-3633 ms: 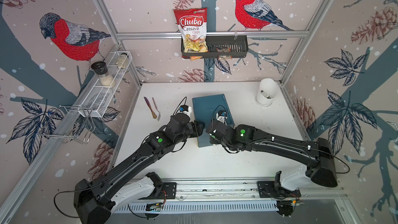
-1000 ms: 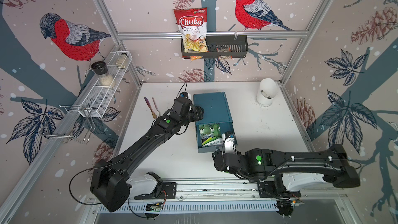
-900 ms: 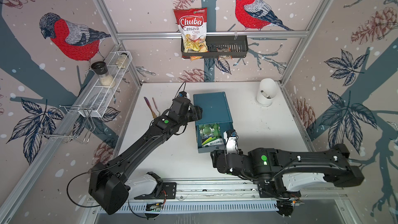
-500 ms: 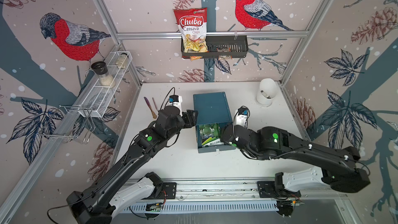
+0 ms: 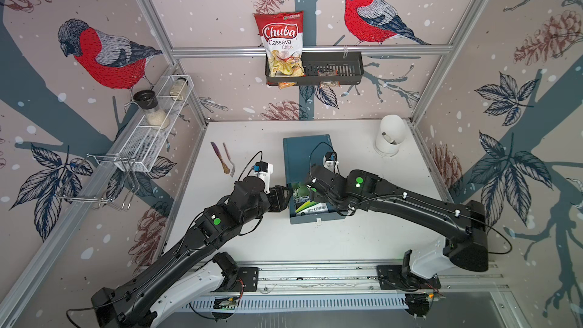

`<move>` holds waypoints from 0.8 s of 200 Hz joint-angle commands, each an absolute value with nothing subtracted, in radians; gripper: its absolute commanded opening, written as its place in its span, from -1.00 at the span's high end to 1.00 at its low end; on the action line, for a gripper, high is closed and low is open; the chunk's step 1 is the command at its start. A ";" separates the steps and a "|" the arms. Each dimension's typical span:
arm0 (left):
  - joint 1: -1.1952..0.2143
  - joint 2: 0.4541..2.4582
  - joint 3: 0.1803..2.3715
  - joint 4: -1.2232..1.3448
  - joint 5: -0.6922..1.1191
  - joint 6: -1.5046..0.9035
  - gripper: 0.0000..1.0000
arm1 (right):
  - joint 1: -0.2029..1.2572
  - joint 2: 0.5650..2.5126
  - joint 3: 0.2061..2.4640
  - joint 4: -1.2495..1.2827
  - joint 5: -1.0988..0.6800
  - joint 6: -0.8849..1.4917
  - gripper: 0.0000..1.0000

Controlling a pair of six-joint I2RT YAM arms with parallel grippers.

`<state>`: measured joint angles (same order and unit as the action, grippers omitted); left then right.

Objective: Take the seed bags out of the drawer
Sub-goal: Pick up the seed packet from the drawer.

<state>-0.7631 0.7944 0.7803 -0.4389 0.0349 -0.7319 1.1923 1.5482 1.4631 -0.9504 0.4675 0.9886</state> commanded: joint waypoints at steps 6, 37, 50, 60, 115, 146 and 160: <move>-0.764 0.799 0.759 -0.406 0.084 -0.722 0.10 | 1.189 1.573 1.440 -0.917 0.432 1.005 -0.47; -0.764 0.786 0.729 -0.403 0.097 -0.730 0.15 | 1.171 1.572 1.391 -0.860 0.397 1.010 -0.41; -0.764 0.782 0.726 -0.411 0.086 -0.733 0.17 | 1.159 1.569 1.370 -0.830 0.371 1.008 -0.38; -0.764 0.783 0.723 -0.407 0.087 -0.735 0.19 | 1.151 1.563 1.354 -0.806 0.353 1.007 -0.36; -0.764 0.798 0.696 -0.367 0.100 -0.739 0.24 | 1.126 1.521 1.259 -0.655 0.250 1.011 0.04; -0.764 0.801 0.697 -0.383 0.076 -0.739 0.30 | 1.114 1.514 1.253 -0.627 0.227 1.012 0.42; -0.764 0.800 0.691 -0.383 0.068 -0.741 0.31 | 1.110 1.513 1.256 -0.626 0.227 1.010 0.56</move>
